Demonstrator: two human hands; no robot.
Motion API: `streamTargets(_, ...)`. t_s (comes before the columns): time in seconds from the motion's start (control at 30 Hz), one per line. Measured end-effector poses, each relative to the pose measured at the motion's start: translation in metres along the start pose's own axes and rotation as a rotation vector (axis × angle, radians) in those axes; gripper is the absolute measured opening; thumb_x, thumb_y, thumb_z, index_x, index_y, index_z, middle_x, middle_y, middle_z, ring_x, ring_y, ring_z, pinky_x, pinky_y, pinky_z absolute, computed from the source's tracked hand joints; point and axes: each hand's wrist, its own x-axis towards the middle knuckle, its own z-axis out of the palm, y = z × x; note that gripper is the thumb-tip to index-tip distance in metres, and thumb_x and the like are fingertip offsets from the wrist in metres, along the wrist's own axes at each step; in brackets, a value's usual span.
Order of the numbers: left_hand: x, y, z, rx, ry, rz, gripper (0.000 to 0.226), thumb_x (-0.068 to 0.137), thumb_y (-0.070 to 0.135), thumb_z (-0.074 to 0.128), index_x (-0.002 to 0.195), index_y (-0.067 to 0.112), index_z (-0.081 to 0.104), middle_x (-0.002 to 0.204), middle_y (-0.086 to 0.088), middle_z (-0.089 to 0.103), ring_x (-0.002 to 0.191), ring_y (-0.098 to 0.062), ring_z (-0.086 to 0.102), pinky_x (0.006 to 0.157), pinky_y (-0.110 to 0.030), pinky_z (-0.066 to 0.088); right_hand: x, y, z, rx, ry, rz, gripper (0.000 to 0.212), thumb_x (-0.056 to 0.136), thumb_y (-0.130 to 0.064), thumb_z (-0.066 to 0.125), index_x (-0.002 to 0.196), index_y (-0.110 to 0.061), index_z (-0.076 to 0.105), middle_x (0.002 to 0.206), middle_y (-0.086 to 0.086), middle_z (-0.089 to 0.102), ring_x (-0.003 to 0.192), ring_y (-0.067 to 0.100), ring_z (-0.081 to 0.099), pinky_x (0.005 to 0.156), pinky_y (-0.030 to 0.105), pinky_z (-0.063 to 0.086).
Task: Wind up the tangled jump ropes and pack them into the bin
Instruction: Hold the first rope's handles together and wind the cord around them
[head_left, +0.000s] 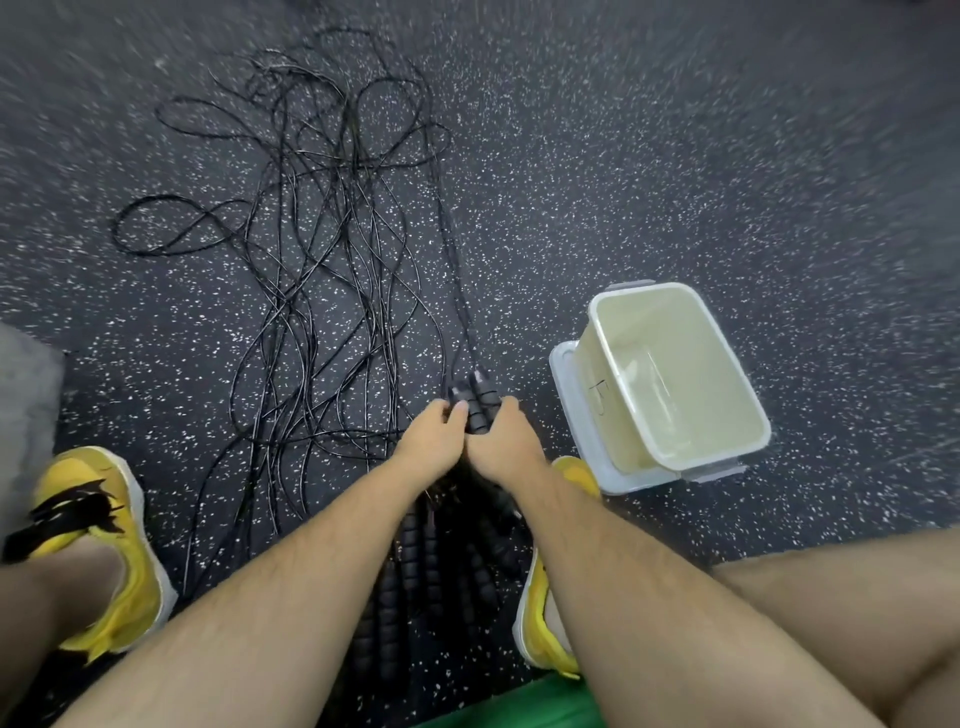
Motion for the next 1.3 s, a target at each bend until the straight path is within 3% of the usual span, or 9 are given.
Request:
streamTargets(0.13, -0.005, 0.025, -0.020, -0.481, -0.008, -0.108, 0.052, 0.094, 0.062, 0.052, 0.112, 0.015, 0.065, 0.113, -0.002, 0.071, 0.099, -0.019, 0.066, 0.085, -0.029, 0.050, -0.032, -0.016, -0.014, 0.085, -0.071, -0.096, 0.057, 0.068, -0.046, 0.072, 0.112, -0.019, 0.047, 0.102, -0.007, 0.061, 0.095, 0.017, 0.063, 0.081, 0.037, 0.051)
streamTargets(0.27, -0.014, 0.042, -0.045, -0.888, -0.082, -0.092, 0.024, 0.100, 0.033, 0.062, 0.095, 0.009, 0.064, 0.094, -0.007, 0.078, 0.091, -0.028, 0.072, 0.091, -0.043, 0.057, -0.048, -0.021, -0.025, -0.050, -0.160, -0.182, 0.054, 0.060, -0.045, 0.070, 0.104, -0.021, 0.051, 0.094, -0.006, 0.062, 0.082, 0.014, 0.064, 0.077, 0.039, 0.056)
streamTargets(0.5, -0.066, 0.081, -0.090, -0.775, -0.010, 0.026, 0.014, 0.107, 0.006, 0.041, 0.110, -0.001, 0.053, 0.073, -0.009, 0.059, 0.064, -0.025, 0.064, 0.051, -0.023, 0.054, -0.064, -0.077, -0.082, -0.322, -0.386, -0.236, 0.090, 0.042, -0.061, 0.092, 0.112, -0.019, 0.056, 0.106, -0.001, 0.066, 0.094, 0.016, 0.064, 0.086, 0.036, 0.056)
streamTargets(0.63, -0.105, 0.112, -0.138, -0.649, 0.021, 0.150, 0.023, 0.107, 0.006, 0.039, 0.117, -0.007, 0.054, 0.077, -0.009, 0.059, 0.062, -0.020, 0.062, 0.053, -0.024, 0.054, -0.100, -0.161, -0.147, -0.485, -0.368, -0.322, 0.039, 0.090, -0.035, 0.066, 0.119, -0.010, 0.057, 0.112, 0.009, 0.064, 0.094, 0.022, 0.063, 0.088, 0.036, 0.051)
streamTargets(0.7, -0.124, 0.131, -0.170, -0.530, 0.057, 0.211, 0.022, 0.104, 0.007, 0.044, 0.112, -0.003, 0.062, 0.074, -0.004, 0.065, 0.063, -0.016, 0.061, 0.060, -0.024, 0.050, -0.118, -0.198, -0.167, -0.246, -0.414, -0.339, 0.017, 0.099, -0.024, 0.053, 0.099, -0.010, 0.063, 0.093, 0.007, 0.064, 0.075, 0.017, 0.057, 0.079, 0.032, 0.051)
streamTargets(0.83, -0.162, 0.166, -0.225, -0.264, 0.176, 0.308, 0.023, 0.097, 0.022, 0.053, 0.083, 0.012, 0.067, 0.070, 0.002, 0.070, 0.063, -0.016, 0.061, 0.058, -0.018, 0.047, -0.148, -0.250, -0.177, 0.302, -0.409, -0.191, 0.043, 0.107, -0.033, 0.035, 0.070, -0.016, 0.050, 0.064, 0.000, 0.053, 0.056, 0.015, 0.045, 0.053, 0.021, 0.039)
streamTargets(0.9, -0.176, 0.173, -0.242, -0.251, 0.158, 0.367, 0.025, 0.093, 0.030, 0.054, 0.084, 0.010, 0.065, 0.080, -0.005, 0.072, 0.079, -0.030, 0.068, 0.082, -0.028, 0.057, -0.149, -0.267, -0.171, 0.431, -0.388, -0.202, 0.049, 0.107, -0.043, 0.034, 0.069, -0.017, 0.049, 0.055, -0.001, 0.051, 0.050, 0.015, 0.043, 0.053, 0.023, 0.039)
streamTargets(1.1, -0.191, 0.155, -0.248, -0.510, -0.010, 0.468, 0.013, 0.105, 0.011, 0.047, 0.096, 0.008, 0.056, 0.075, -0.006, 0.066, 0.082, -0.030, 0.073, 0.085, -0.037, 0.057, -0.149, -0.314, -0.167, 0.707, -0.369, -0.307, 0.018, 0.104, -0.024, 0.051, 0.105, -0.007, 0.058, 0.095, 0.006, 0.070, 0.078, 0.018, 0.066, 0.076, 0.034, 0.053)
streamTargets(1.3, -0.190, 0.164, -0.272, -0.902, -0.098, 0.409, 0.033, 0.094, 0.015, 0.029, 0.101, 0.008, 0.060, 0.091, -0.014, 0.071, 0.089, -0.039, 0.071, 0.086, -0.044, 0.053, -0.166, -0.326, -0.164, 0.643, -0.378, -0.499, 0.020, 0.102, -0.019, 0.053, 0.088, -0.013, 0.065, 0.077, 0.002, 0.066, 0.064, 0.016, 0.063, 0.058, 0.030, 0.051)
